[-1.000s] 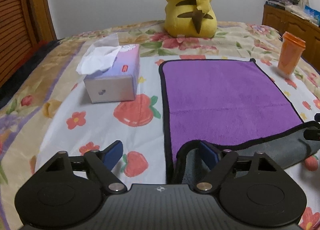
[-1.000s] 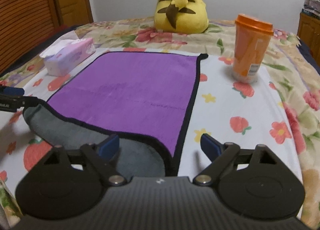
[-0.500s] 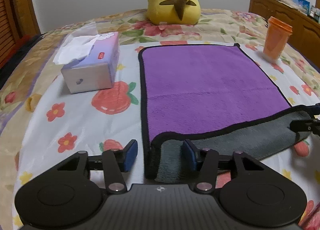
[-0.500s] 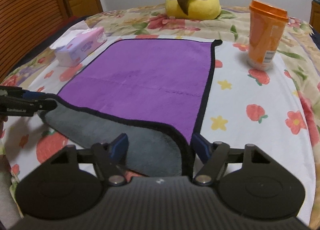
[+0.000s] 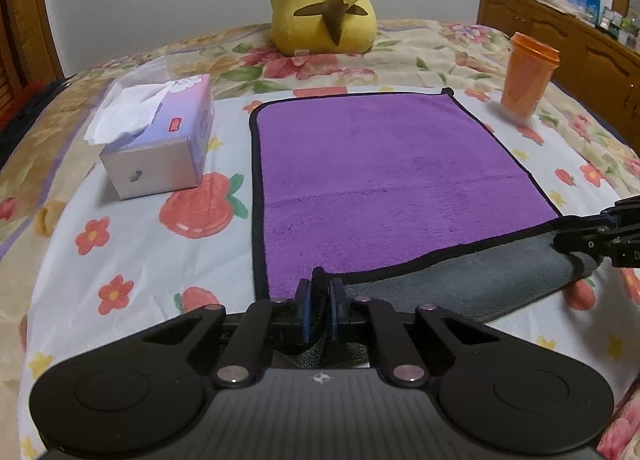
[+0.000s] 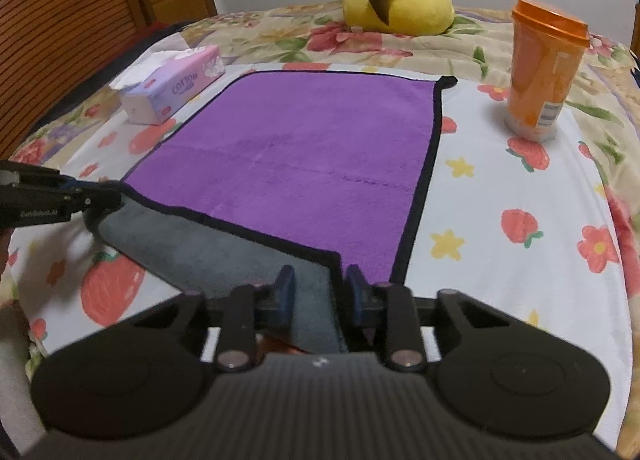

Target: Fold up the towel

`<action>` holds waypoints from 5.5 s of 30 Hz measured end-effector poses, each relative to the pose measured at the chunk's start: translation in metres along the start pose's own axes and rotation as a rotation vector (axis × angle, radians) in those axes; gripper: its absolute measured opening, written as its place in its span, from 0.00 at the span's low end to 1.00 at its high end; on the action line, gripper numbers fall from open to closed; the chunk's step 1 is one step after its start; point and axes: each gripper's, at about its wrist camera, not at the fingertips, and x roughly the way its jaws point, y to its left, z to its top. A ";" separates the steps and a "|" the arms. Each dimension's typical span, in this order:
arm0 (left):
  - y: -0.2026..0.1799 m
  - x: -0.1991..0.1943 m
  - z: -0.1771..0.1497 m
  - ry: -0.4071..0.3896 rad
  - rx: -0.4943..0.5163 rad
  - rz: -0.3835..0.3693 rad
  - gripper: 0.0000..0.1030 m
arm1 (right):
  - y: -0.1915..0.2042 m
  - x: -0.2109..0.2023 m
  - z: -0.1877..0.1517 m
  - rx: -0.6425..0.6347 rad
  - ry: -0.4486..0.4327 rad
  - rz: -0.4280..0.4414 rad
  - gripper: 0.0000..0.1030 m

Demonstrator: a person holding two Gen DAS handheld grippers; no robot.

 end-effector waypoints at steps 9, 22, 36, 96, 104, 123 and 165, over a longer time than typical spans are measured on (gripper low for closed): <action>0.000 -0.009 0.005 -0.040 -0.005 -0.001 0.09 | -0.003 -0.003 0.002 -0.008 -0.018 -0.011 0.06; -0.011 -0.038 0.017 -0.186 -0.002 0.001 0.08 | -0.004 -0.013 0.011 -0.016 -0.107 0.008 0.05; -0.020 -0.048 0.029 -0.299 -0.009 0.026 0.08 | -0.002 -0.032 0.022 -0.022 -0.219 0.029 0.05; 0.004 0.011 0.075 -0.355 -0.044 0.041 0.08 | -0.026 0.016 0.071 -0.122 -0.308 -0.075 0.04; 0.010 0.022 0.087 -0.354 -0.052 0.048 0.08 | -0.034 0.015 0.086 -0.126 -0.334 -0.087 0.04; 0.024 0.057 0.127 -0.372 -0.062 0.089 0.08 | -0.039 0.049 0.119 -0.164 -0.359 -0.127 0.04; 0.006 0.097 0.133 -0.234 0.018 0.147 0.55 | -0.049 0.067 0.118 -0.114 -0.235 -0.231 0.51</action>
